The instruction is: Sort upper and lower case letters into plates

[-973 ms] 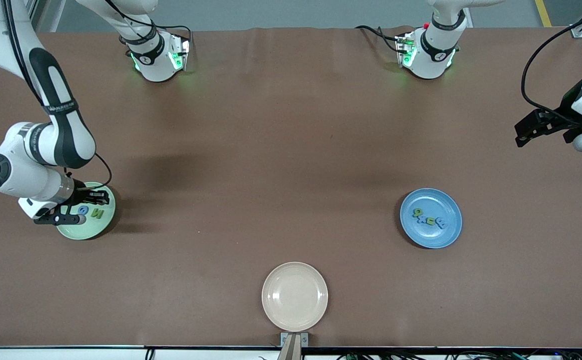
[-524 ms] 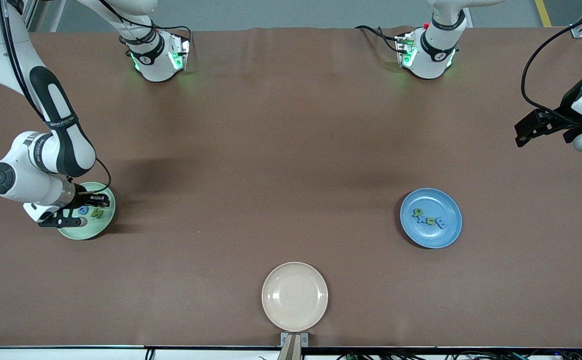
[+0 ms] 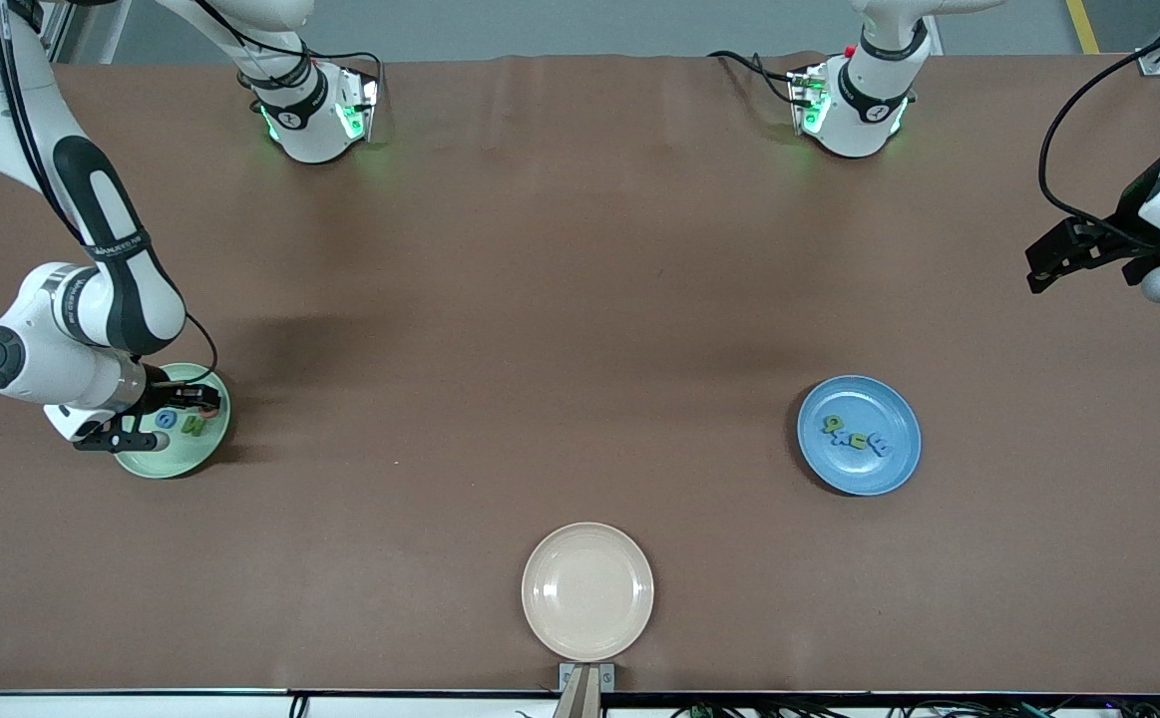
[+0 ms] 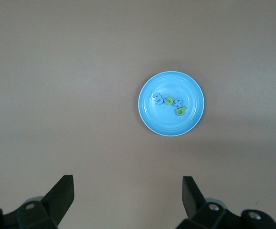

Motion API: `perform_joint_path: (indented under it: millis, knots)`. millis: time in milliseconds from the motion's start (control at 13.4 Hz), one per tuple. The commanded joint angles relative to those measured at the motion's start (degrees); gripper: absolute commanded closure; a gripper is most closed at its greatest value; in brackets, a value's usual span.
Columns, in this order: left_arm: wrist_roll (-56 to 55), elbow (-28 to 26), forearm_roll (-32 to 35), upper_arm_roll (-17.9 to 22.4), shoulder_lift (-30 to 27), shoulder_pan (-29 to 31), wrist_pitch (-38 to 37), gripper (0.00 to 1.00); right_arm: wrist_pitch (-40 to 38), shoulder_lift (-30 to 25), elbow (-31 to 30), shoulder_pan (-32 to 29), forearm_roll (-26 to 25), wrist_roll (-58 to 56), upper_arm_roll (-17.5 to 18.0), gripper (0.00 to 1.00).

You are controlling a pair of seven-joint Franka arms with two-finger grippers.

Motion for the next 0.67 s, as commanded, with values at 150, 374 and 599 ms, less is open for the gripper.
perform_joint_path:
  millis: [150, 374, 599]
  knots:
    - [0.4, -0.4, -1.0, 0.0, -1.0, 0.1, -0.6, 0.0, -14.5, -13.7, -0.6, 1.3, -0.1, 7.3, 1.2, 0.01]
    - [0.6, -0.4, -1.0, 0.0, -1.0, 0.1, -0.6, 0.0, -24.1, -23.6, -0.5, 3.6, 0.4, 10.2, 1.2, 0.0]
    - [0.8, -0.4, -1.0, 0.0, -1.1, 0.1, -0.7, 0.0, -30.1, -31.1, 0.6, 6.4, 0.5, 10.3, 1.3, 0.0]
